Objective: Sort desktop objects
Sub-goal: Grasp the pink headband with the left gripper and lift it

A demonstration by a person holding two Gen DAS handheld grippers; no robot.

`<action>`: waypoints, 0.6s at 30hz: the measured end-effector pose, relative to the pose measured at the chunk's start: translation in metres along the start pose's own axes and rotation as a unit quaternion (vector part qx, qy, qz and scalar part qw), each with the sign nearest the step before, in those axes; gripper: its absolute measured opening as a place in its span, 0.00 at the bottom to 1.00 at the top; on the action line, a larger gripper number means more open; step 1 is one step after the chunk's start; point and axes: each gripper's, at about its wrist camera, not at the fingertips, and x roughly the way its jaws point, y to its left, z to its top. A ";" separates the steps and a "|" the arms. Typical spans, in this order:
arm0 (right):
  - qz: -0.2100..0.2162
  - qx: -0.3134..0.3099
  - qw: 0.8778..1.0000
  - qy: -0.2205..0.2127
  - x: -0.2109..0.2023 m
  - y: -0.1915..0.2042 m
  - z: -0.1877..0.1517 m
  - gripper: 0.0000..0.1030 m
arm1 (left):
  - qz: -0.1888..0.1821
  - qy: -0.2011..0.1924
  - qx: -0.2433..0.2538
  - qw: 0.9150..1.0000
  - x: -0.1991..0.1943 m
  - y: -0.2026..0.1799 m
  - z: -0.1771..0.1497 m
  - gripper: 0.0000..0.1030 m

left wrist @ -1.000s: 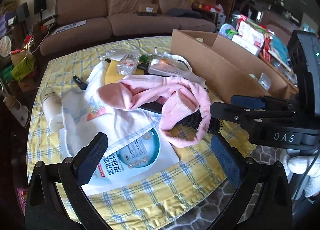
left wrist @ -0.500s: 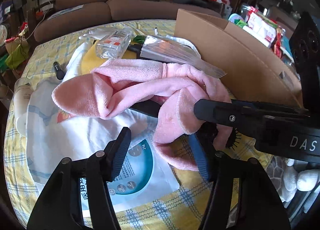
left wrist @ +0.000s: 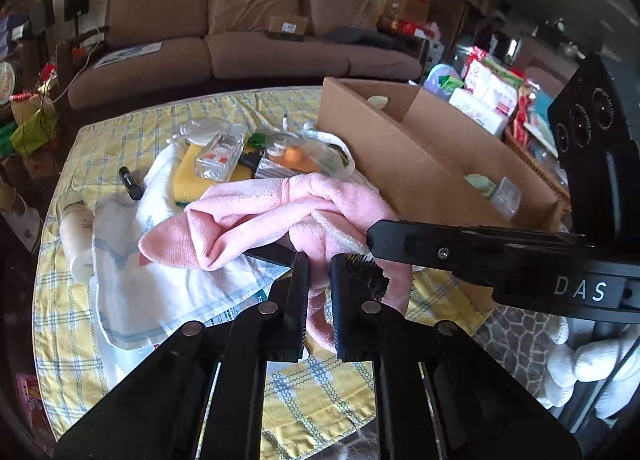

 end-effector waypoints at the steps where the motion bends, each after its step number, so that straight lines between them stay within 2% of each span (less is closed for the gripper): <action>1: 0.005 -0.001 1.000 -0.005 -0.007 0.005 0.001 0.13 | 0.002 -0.006 0.002 1.000 -0.010 -0.002 0.004 0.09; 10: 0.034 -0.019 0.997 -0.072 -0.090 0.057 0.020 0.13 | 0.008 -0.069 0.039 0.997 -0.103 -0.042 0.059 0.09; 14: 0.036 -0.025 0.994 -0.102 -0.130 0.064 0.027 0.13 | -0.009 -0.089 0.048 0.995 -0.123 -0.071 0.081 0.09; 18: 0.031 -0.024 0.992 -0.122 -0.167 0.058 0.036 0.13 | -0.017 -0.095 0.063 0.993 -0.125 -0.105 0.101 0.09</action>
